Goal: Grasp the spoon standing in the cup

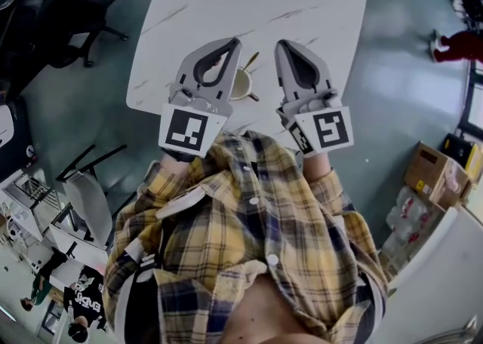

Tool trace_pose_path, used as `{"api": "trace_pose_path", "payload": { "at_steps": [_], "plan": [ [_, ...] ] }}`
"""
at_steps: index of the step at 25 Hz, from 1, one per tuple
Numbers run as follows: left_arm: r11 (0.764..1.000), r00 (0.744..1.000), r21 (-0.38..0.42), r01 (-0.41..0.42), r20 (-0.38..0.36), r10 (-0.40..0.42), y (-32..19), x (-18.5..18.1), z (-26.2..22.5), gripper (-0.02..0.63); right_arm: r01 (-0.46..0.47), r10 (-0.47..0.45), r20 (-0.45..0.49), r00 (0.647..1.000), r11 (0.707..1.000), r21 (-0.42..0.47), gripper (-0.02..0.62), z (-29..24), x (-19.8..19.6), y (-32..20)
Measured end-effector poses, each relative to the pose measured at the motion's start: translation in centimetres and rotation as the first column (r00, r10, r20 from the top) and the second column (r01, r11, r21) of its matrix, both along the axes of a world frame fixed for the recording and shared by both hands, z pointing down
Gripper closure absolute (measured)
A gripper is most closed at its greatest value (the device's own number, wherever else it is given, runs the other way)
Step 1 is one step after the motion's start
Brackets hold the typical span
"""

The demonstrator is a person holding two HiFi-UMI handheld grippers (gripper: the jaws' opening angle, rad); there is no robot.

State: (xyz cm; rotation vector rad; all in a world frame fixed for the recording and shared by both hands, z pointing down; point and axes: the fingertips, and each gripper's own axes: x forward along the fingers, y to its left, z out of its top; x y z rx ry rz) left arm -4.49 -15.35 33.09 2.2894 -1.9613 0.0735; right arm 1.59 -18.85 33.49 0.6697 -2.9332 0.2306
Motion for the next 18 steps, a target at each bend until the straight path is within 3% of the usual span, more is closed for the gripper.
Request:
{"api": "trace_pose_path", "payload": {
  "at_steps": [11,18],
  "plan": [
    [0.989,0.991,-0.081,-0.125,-0.063,0.120,-1.7,0.8,3.8,0.591,-0.041,0.040,-0.037,0.998,0.999,-0.023,0.565,1.6,0.6,-0.8],
    [0.970,0.974,-0.115,-0.216,-0.089,0.207,-1.8,1.7,5.8,0.591,-0.076,0.074,-0.055,0.996,0.996,-0.037,0.565,2.3,1.8,-0.9]
  ]
}}
